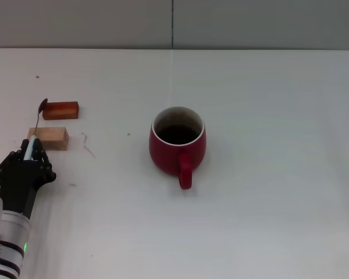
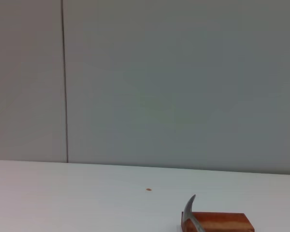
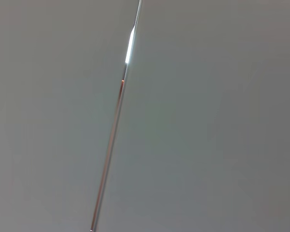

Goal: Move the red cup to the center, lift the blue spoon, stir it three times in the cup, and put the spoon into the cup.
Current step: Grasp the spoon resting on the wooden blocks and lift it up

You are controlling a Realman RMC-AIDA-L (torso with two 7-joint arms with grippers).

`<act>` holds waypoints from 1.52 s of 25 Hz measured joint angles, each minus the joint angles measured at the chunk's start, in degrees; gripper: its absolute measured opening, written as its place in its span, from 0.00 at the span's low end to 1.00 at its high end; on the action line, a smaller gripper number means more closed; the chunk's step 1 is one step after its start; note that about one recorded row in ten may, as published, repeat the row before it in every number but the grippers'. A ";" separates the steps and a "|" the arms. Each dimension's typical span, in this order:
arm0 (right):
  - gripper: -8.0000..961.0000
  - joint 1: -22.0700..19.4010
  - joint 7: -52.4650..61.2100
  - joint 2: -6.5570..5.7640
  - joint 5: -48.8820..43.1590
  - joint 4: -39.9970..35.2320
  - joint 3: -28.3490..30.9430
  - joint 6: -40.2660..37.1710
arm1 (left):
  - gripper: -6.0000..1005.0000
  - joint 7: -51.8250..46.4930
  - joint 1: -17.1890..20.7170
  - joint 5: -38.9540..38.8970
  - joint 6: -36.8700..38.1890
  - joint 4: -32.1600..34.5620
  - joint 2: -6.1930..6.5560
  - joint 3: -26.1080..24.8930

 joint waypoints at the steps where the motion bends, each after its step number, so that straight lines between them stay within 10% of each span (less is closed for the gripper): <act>1: 0.68 0.00 0.00 0.00 0.00 0.00 0.00 0.00 | 0.16 0.00 0.00 0.00 0.00 0.00 0.00 0.00; 38: 0.68 -0.35 0.00 0.09 0.00 -0.01 0.00 -0.74 | 0.15 -5.62 0.61 2.03 2.44 0.24 -0.03 0.37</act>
